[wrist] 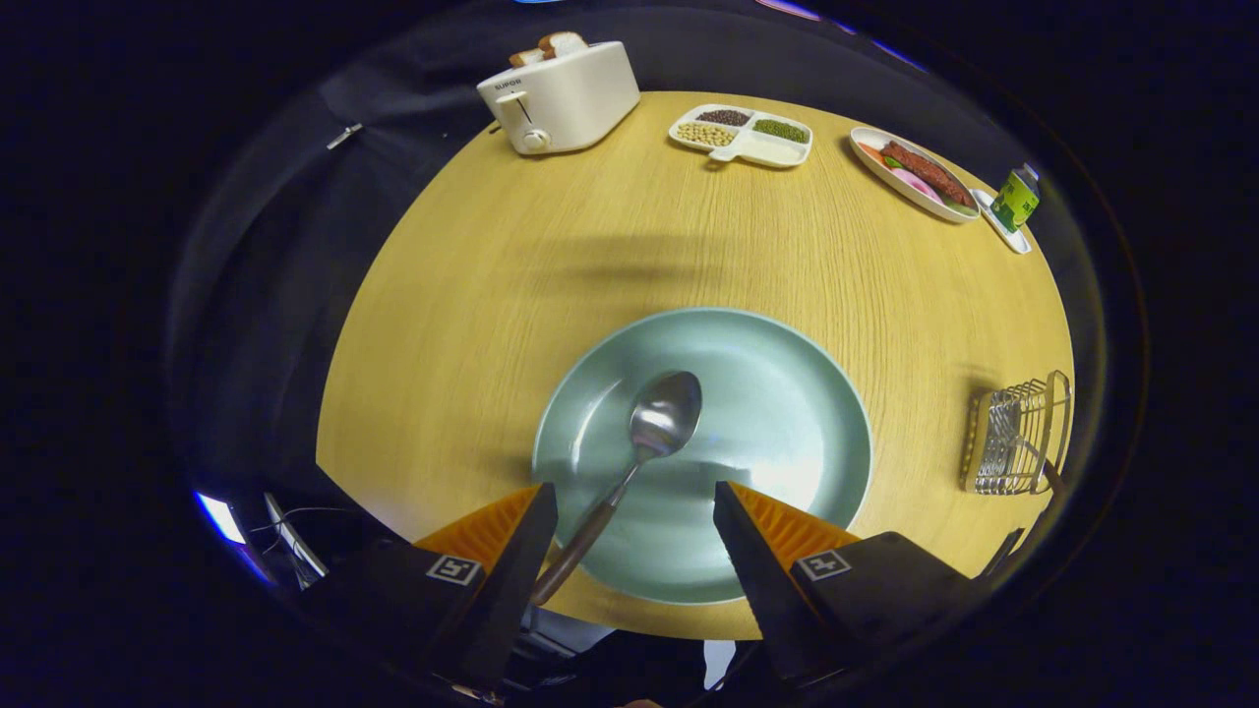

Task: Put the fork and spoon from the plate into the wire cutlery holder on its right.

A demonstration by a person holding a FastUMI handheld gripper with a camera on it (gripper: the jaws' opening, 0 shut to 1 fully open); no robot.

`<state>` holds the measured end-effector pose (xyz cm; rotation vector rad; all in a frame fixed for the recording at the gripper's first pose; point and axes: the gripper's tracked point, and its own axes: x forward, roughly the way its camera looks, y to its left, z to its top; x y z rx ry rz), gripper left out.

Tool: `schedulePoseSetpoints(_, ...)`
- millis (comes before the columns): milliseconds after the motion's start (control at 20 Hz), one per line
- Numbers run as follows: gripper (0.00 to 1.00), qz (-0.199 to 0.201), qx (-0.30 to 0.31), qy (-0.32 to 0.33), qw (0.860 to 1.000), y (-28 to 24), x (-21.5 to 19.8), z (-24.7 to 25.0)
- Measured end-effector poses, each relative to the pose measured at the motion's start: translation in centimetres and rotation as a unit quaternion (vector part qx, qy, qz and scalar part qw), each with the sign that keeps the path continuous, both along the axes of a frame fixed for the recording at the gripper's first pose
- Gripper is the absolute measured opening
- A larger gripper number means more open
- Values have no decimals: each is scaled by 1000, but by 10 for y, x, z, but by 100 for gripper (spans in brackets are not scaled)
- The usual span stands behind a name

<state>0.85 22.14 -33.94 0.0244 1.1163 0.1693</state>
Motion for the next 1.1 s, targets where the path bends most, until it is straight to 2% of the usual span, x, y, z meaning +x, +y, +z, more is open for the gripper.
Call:
schedulePoseSetpoints(100, 100, -16, 1, 13, 1000, -1, 0, -9)
schedulePoseSetpoints(300, 99, -22, -2, 23, 999, -2, -2, -18)
schedulePoseSetpoints(400, 95, -22, 2, 33, 999, 0, -5, -23)
schedulePoseSetpoints(500, 83, -23, 6, 45, 999, 2, -9, -27)
schedulePoseSetpoints(700, 51, -24, 7, 60, 998, 8, -16, -34)
schedulePoseSetpoints(750, 41, -22, 5, 64, 998, 7, -18, -37)
schedulePoseSetpoints(800, 36, -21, 4, 67, 997, 5, -19, -39)
schedulePoseSetpoints(850, 25, -21, 4, 70, 997, 4, -21, -39)
schedulePoseSetpoints(900, 20, -20, 9, 68, 997, 4, -20, -40)
schedulePoseSetpoints(1000, 18, -10, 25, 69, 997, 5, -18, -46)
schedulePoseSetpoints(1050, 11, -14, 40, 71, 997, 6, -18, -36)
schedulePoseSetpoints(1100, 11, -6, 54, 79, 995, 6, -21, -35)
